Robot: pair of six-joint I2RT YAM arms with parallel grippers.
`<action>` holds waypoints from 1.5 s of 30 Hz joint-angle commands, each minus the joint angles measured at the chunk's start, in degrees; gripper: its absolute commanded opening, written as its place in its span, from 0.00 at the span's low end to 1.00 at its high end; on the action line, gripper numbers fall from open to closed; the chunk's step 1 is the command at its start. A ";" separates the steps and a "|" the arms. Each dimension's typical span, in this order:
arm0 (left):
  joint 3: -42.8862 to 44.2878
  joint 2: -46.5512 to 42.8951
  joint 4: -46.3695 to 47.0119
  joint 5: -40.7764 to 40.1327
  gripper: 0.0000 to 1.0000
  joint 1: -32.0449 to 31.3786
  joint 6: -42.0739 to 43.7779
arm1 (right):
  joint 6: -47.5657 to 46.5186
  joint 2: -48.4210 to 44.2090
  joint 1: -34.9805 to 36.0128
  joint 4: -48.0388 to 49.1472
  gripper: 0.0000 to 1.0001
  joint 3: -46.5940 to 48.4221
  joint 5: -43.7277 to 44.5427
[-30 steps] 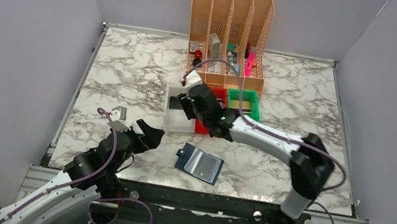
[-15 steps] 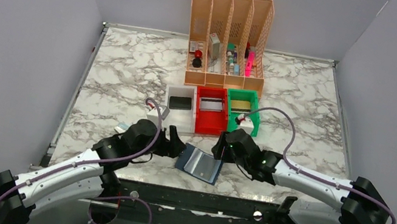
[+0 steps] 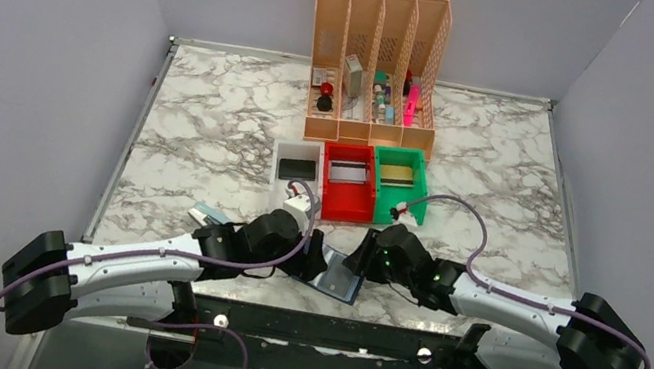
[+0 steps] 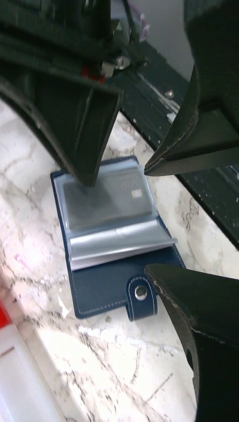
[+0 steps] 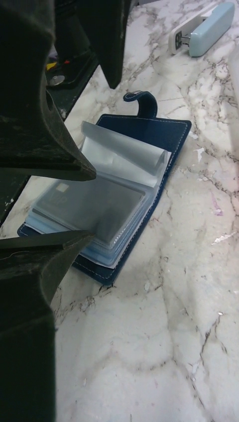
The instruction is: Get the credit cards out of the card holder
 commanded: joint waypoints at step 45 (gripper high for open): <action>-1.25 10.83 2.90 -2.35 0.50 -0.38 2.61 | 3.89 2.61 0.01 3.65 0.43 -3.39 -13.77</action>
